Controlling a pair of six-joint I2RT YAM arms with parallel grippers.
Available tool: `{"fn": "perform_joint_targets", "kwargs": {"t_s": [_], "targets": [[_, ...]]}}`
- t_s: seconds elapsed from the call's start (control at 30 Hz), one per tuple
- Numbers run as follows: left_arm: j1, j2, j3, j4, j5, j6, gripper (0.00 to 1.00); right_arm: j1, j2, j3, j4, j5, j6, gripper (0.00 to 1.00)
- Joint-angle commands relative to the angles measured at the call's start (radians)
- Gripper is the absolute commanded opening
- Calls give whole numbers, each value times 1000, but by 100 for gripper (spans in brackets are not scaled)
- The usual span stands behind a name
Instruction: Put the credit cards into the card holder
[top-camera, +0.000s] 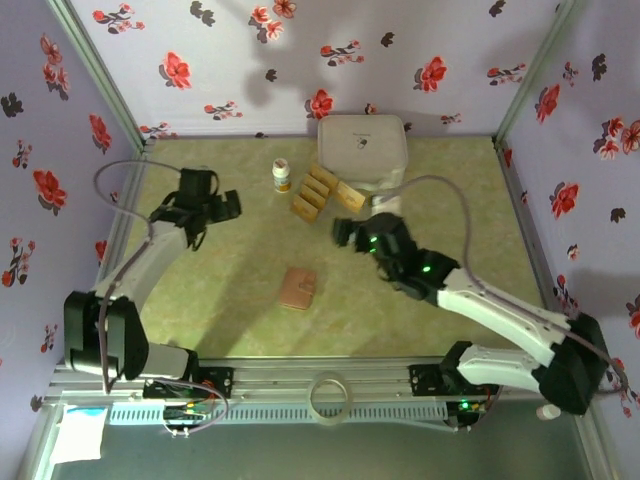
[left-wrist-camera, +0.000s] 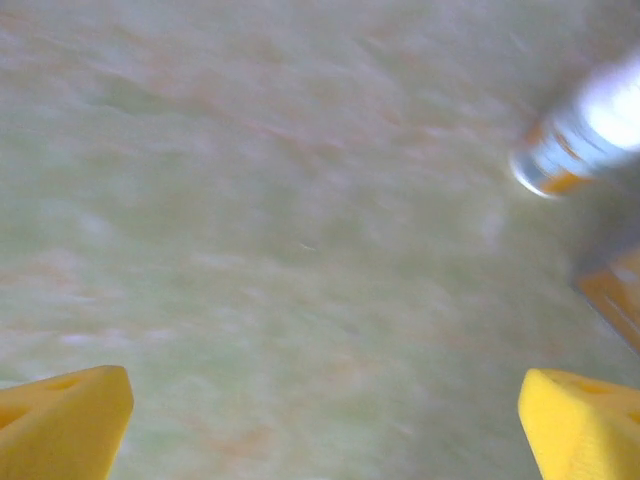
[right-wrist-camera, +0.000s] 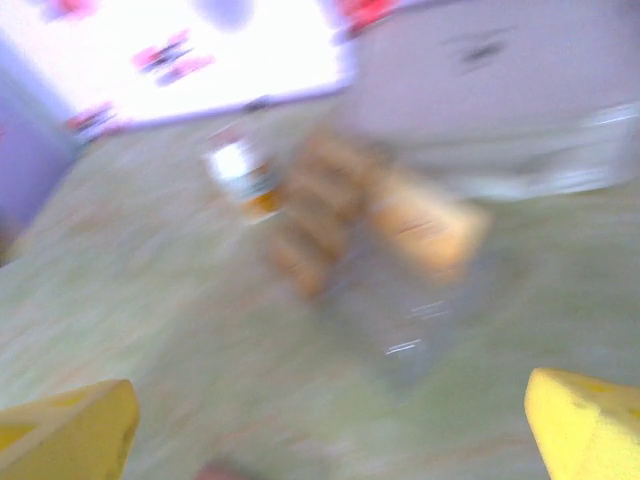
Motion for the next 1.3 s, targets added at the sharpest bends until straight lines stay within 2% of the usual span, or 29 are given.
{"fn": "perform_joint_targets", "kwargs": {"t_s": [0.0,0.03,0.07,0.2,0.27,0.33,0.43,0.47,0.53,0.57,0.6,0.63,0.67,0.7,0.73,0.77,0.8,0.83,0.87,0.9,0.97,1.03,1.27], "targets": [[44,-105,-183,212,-107,192,100,-141,-103,-104,-127,325,-68,99],[54,-136,-252,304,-115,223,100,-192,-139,-171,-32,391,-128,99],[65,-147,-295,363,-116,242,100,-248,-163,-225,42,401,-180,99],[111,-76,-388,524,-148,306,100,-550,-111,-336,160,355,-202,99],[124,-33,-465,672,-147,351,100,-620,-29,-404,313,339,-232,99],[129,2,-554,877,-122,379,100,-645,72,-468,538,296,-309,99],[155,44,-554,973,-45,410,100,-680,202,-510,844,121,-404,99],[182,57,-518,908,32,396,100,-709,245,-523,954,33,-421,99],[225,97,-477,893,194,370,100,-772,393,-523,1088,-128,-393,99],[230,119,-491,943,254,380,100,-774,457,-525,1162,-185,-414,99],[226,152,-547,1089,287,395,100,-771,515,-517,1257,-215,-440,99],[238,163,-589,1144,251,364,100,-781,468,-471,1085,-235,-428,99],[243,212,-625,1295,243,355,100,-801,431,-421,910,-259,-395,99],[245,174,-589,1154,242,355,100,-803,471,-451,1021,-262,-409,99],[244,191,-599,1206,235,352,100,-799,494,-480,1138,-249,-417,99],[245,194,-605,1226,236,350,100,-787,453,-481,1078,-195,-410,99],[246,180,-595,1177,235,350,100,-755,418,-478,1009,-82,-392,99],[245,195,-604,1225,235,350,100,-733,446,-490,1075,-51,-423,99],[245,186,-599,1199,235,350,100,-724,473,-502,1143,-48,-446,99],[245,191,-602,1213,235,349,100,-719,476,-510,1173,-49,-455,99],[246,190,-602,1206,234,350,100,-729,454,-468,1046,-90,-434,99],[245,190,-601,1207,232,350,100,-784,473,-441,1018,-209,-409,99],[240,190,-601,1209,204,348,100,-787,452,-465,1043,-218,-412,99]]}}
